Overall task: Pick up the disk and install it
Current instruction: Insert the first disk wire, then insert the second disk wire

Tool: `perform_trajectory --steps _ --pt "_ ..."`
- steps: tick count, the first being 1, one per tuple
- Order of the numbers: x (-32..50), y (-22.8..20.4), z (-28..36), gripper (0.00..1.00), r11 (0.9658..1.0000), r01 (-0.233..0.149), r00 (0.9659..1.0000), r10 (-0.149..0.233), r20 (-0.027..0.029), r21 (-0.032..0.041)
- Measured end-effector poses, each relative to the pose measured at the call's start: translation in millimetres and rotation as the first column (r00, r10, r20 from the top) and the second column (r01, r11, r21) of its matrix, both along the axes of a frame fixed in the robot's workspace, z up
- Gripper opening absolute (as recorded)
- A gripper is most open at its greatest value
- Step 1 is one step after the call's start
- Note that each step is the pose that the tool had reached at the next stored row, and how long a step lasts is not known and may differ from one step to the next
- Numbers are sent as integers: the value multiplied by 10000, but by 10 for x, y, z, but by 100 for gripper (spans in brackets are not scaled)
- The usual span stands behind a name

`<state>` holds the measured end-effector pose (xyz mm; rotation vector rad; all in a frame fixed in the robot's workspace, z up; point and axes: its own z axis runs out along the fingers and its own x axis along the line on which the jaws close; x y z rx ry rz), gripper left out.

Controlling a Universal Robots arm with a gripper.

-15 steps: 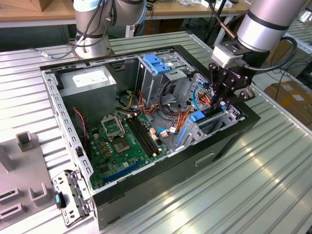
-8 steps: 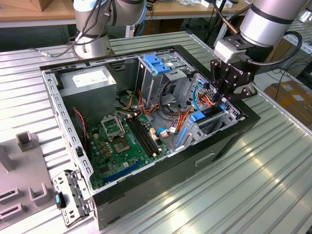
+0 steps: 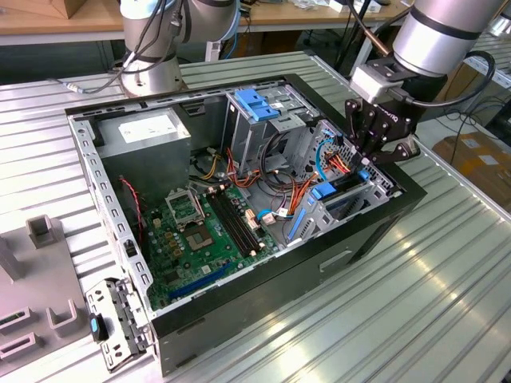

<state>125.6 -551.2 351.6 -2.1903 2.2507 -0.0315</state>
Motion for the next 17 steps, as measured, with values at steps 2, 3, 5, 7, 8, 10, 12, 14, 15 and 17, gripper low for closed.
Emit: perform_trajectory --steps 2,3,5,7,8,10,12,14,15,17 --pt "0 0 0 11 10000 0 10000 0 0 1" --pt "0 0 0 11 10000 0 10000 0 1 0" --pt "-4 -4 2 11 10000 2 10000 -2 1 -3" --pt "-83 -13 0 11 10000 -1 10000 1 1 1" --pt "-114 -16 0 11 10000 -1 10000 1 0 1" --pt "-178 -28 14 11 10000 -4 10000 4 1 -1" --pt "-179 -28 190 11 10000 -5 10000 5 -24 1" --pt "-178 -16 336 11 10000 -6 10000 6 -32 1" --pt "-178 -5 366 11 10000 -11 10000 11 -35 -1" --pt "-178 49 417 11 10000 -24 10000 24 -48 -15"
